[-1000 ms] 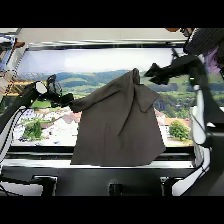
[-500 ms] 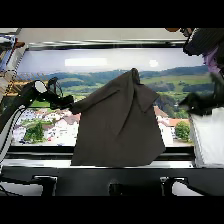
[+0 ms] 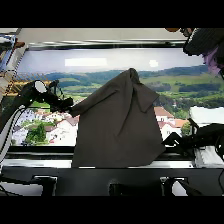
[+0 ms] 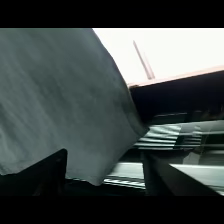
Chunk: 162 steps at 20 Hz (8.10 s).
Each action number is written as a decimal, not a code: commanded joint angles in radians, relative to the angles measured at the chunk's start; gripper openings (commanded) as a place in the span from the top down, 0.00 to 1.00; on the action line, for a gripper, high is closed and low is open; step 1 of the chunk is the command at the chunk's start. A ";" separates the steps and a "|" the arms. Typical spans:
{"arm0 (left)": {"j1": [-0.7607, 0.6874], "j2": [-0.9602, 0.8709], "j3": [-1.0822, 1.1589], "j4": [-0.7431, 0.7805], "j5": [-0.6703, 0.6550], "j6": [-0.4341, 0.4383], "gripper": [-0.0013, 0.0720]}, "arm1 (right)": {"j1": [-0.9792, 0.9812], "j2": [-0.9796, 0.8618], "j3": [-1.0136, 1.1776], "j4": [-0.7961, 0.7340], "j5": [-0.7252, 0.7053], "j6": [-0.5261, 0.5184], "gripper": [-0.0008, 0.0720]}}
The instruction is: Fold the clothes and pants, and hang the long-sleeved shirts on hangers.
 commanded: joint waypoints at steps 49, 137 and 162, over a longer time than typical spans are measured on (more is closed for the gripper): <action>-0.011 0.000 0.000 0.000 -0.090 0.004 0.96 | -0.053 0.115 0.257 0.189 -0.014 0.140 0.23; -0.135 -0.372 0.610 0.243 0.329 0.014 0.92 | 0.445 -0.722 0.965 0.151 0.676 0.243 0.94; 0.253 0.280 -0.108 0.085 -0.035 0.141 0.29 | -0.023 -0.325 0.399 -0.052 -0.107 -0.089 0.25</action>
